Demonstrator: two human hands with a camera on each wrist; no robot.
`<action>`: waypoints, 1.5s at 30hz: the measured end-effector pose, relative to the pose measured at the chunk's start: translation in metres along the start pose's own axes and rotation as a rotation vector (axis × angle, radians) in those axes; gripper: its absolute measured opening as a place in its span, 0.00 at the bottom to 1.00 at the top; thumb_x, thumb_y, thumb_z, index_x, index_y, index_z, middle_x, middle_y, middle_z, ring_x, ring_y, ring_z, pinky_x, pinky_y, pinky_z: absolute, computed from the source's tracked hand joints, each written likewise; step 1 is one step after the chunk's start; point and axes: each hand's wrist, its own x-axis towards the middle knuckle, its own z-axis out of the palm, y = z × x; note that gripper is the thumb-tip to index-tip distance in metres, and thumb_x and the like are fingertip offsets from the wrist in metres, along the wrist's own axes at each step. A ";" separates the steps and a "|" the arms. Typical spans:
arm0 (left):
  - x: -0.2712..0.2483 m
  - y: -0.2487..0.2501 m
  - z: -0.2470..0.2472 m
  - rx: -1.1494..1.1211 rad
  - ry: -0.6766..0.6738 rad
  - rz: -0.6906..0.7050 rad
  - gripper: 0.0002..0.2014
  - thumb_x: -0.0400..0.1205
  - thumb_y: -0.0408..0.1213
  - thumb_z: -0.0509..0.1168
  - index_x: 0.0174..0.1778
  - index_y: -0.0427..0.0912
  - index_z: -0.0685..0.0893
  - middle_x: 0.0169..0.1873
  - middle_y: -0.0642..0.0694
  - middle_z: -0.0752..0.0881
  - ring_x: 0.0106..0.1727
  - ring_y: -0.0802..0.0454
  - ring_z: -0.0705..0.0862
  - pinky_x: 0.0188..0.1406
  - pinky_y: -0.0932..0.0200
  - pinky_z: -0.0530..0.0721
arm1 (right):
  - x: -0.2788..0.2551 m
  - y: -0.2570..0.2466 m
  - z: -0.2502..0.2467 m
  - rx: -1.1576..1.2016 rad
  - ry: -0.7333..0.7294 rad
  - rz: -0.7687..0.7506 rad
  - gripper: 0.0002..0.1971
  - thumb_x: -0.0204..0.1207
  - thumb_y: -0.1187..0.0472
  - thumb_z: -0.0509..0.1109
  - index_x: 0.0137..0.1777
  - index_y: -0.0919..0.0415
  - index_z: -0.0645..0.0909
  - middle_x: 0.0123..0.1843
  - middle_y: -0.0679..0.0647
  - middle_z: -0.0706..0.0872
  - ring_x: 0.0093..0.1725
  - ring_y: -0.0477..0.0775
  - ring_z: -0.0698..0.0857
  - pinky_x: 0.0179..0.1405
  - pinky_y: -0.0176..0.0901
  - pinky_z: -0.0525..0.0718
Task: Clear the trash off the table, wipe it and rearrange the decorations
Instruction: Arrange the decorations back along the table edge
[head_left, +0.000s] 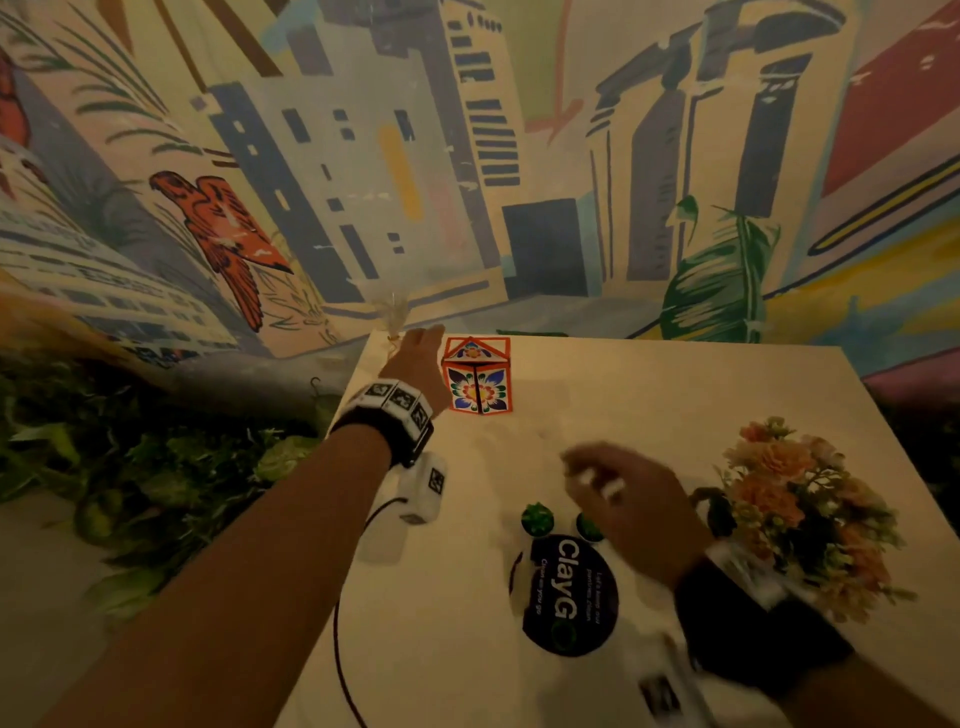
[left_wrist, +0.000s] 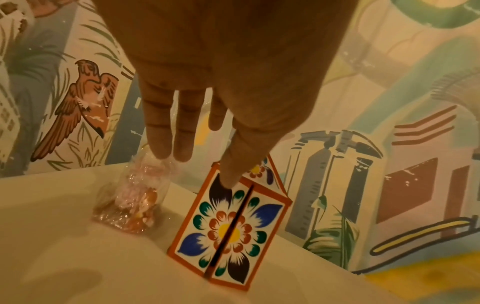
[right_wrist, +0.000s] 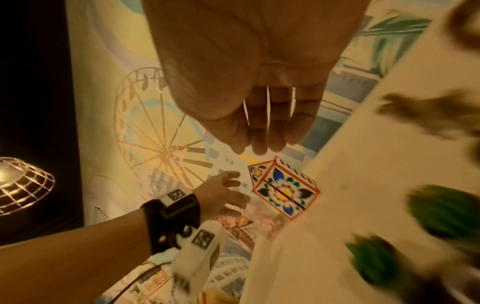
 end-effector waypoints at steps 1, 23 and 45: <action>0.011 -0.004 0.002 0.022 -0.060 0.012 0.43 0.74 0.33 0.71 0.82 0.46 0.55 0.81 0.43 0.60 0.80 0.42 0.64 0.78 0.45 0.67 | 0.028 -0.010 0.002 -0.019 0.030 -0.003 0.16 0.76 0.59 0.71 0.63 0.48 0.80 0.55 0.42 0.84 0.45 0.38 0.82 0.46 0.31 0.83; -0.018 -0.033 0.020 -0.232 -0.224 0.132 0.28 0.71 0.34 0.76 0.64 0.50 0.71 0.54 0.46 0.84 0.50 0.47 0.84 0.54 0.50 0.85 | 0.141 -0.026 0.054 -0.252 -0.200 0.187 0.44 0.68 0.64 0.78 0.81 0.47 0.58 0.81 0.52 0.66 0.71 0.58 0.77 0.71 0.53 0.76; -0.095 -0.055 0.014 -0.254 -0.349 0.229 0.26 0.70 0.33 0.75 0.58 0.54 0.71 0.52 0.47 0.86 0.42 0.48 0.84 0.47 0.50 0.86 | 0.060 -0.031 0.077 -0.367 -0.259 0.036 0.31 0.72 0.59 0.75 0.75 0.53 0.70 0.70 0.53 0.78 0.61 0.52 0.80 0.63 0.41 0.78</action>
